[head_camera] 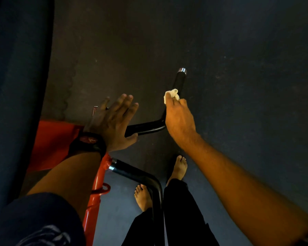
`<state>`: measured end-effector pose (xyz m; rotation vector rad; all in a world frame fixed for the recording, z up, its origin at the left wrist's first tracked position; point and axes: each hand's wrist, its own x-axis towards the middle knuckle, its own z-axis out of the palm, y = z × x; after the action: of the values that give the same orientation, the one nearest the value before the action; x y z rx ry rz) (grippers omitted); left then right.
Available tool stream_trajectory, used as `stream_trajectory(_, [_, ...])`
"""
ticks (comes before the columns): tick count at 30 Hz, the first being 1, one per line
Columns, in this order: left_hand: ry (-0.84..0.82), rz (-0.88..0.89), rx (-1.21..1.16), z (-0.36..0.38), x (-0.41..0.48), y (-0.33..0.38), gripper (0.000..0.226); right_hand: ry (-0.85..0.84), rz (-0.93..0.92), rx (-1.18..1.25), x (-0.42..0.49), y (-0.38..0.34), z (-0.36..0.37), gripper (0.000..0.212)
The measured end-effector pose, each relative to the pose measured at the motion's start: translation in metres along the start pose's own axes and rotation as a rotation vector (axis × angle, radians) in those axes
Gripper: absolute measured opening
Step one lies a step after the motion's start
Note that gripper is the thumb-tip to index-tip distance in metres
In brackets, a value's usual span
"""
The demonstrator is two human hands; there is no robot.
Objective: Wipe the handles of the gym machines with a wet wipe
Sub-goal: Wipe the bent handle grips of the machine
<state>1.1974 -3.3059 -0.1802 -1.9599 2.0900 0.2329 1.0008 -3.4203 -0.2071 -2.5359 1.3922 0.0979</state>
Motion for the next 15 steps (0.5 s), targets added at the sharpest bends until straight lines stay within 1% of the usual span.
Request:
stream_trajectory(2, [0.019,0.002,-0.007,0.001,0.0,0.0,0.096,-0.008,0.116,0.136,0.014,0.01,-0.002,0.05])
stream_trajectory(5, [0.02,0.002,-0.006,0.002,0.0,0.0,0.094,-0.006,0.242,0.363,0.024,0.024,-0.005,0.043])
stream_trajectory(8, [0.039,0.018,-0.017,0.0,0.001,0.0,0.093,0.117,0.458,0.512,0.002,0.012,0.006,0.02])
stream_trajectory(9, [0.046,0.022,-0.026,0.0,0.001,0.0,0.092,0.148,0.524,0.583,-0.006,0.004,0.012,0.017])
stream_trajectory(13, [0.036,0.022,-0.031,0.0,0.0,0.001,0.092,0.3,0.749,0.918,0.013,0.001,0.018,0.017])
stream_trajectory(15, [0.032,0.017,-0.03,-0.002,0.001,0.001,0.092,0.313,0.851,1.067,0.02,0.002,0.023,0.017])
